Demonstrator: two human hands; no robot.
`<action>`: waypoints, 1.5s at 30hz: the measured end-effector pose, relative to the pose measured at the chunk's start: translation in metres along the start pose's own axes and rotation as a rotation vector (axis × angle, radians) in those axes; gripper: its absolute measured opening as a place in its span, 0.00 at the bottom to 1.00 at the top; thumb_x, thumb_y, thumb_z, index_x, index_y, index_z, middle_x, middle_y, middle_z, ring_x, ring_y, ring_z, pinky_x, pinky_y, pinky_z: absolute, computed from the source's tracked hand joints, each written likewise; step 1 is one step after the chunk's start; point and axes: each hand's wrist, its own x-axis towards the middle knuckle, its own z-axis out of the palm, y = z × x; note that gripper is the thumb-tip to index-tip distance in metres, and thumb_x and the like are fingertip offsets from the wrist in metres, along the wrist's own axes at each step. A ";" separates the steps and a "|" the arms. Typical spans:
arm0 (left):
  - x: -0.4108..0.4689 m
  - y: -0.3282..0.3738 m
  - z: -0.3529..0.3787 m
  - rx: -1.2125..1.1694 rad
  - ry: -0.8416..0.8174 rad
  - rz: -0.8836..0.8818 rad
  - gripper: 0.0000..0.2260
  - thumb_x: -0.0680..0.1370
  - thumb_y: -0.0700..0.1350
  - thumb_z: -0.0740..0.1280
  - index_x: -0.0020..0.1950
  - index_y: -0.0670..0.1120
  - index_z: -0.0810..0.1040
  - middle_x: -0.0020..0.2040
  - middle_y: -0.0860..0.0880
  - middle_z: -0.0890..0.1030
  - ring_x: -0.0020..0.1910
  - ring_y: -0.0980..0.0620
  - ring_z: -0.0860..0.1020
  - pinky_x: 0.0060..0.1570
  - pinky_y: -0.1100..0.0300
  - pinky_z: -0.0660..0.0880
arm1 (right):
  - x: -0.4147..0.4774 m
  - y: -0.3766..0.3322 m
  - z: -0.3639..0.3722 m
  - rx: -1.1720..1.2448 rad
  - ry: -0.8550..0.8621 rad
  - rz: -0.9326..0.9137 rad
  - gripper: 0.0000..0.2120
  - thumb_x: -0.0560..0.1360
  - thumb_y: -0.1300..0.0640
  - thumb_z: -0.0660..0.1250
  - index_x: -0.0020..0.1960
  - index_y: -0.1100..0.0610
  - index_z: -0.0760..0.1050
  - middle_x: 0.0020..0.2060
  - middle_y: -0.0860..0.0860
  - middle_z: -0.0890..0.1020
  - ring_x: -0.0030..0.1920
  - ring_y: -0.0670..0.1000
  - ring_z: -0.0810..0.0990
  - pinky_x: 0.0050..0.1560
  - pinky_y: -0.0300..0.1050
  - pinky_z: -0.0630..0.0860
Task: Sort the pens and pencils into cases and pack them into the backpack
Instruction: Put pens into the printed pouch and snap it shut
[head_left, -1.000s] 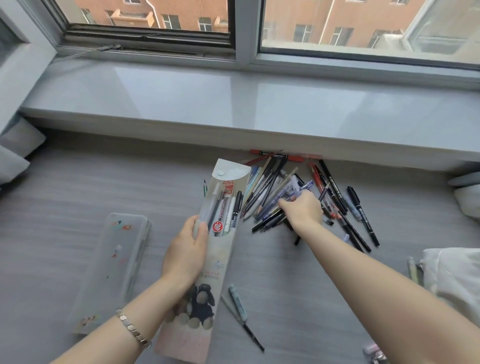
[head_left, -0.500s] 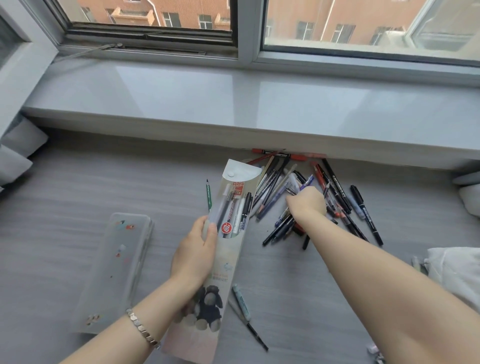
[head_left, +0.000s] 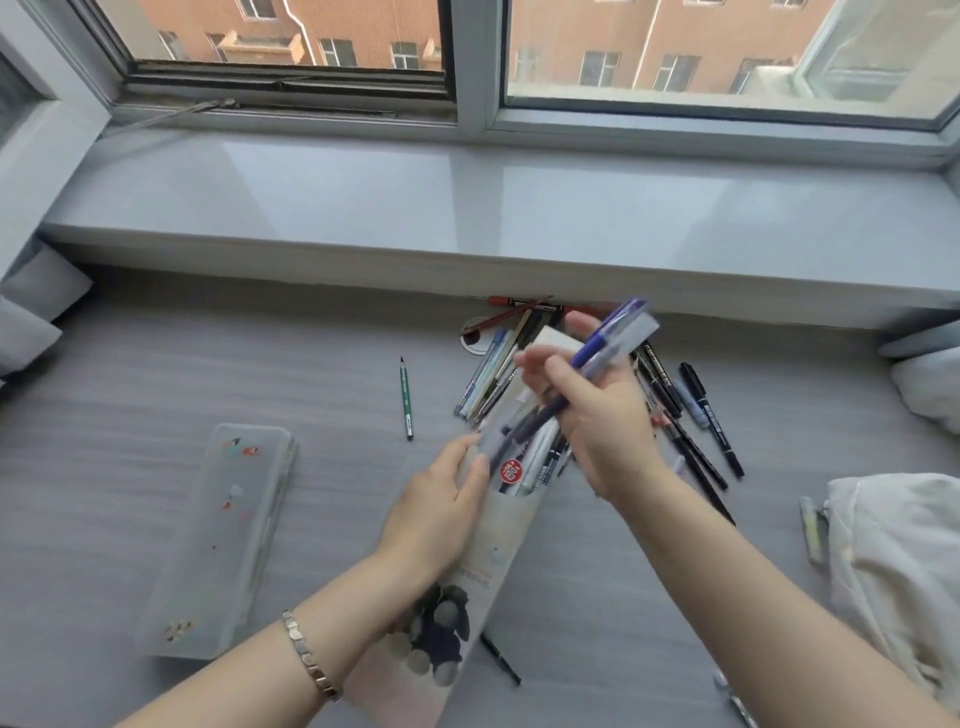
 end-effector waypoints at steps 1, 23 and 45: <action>-0.002 0.004 0.002 -0.005 -0.004 0.021 0.16 0.79 0.55 0.55 0.66 0.57 0.69 0.61 0.50 0.78 0.60 0.49 0.75 0.54 0.60 0.69 | -0.004 0.002 0.000 -0.073 -0.016 0.024 0.13 0.76 0.69 0.59 0.54 0.54 0.70 0.42 0.54 0.80 0.49 0.54 0.81 0.59 0.52 0.75; 0.007 -0.011 -0.028 0.016 0.205 -0.114 0.19 0.80 0.53 0.54 0.68 0.49 0.68 0.66 0.44 0.75 0.64 0.43 0.72 0.60 0.54 0.66 | -0.045 0.036 -0.031 -1.317 -0.385 -0.588 0.05 0.72 0.59 0.66 0.45 0.60 0.78 0.36 0.53 0.81 0.38 0.53 0.78 0.39 0.47 0.77; -0.011 -0.033 -0.035 0.066 0.211 -0.134 0.15 0.80 0.54 0.52 0.62 0.52 0.70 0.57 0.47 0.79 0.55 0.45 0.75 0.51 0.54 0.69 | -0.055 0.101 -0.045 -1.690 -0.099 0.107 0.12 0.77 0.55 0.60 0.55 0.62 0.72 0.54 0.56 0.73 0.56 0.56 0.71 0.52 0.49 0.72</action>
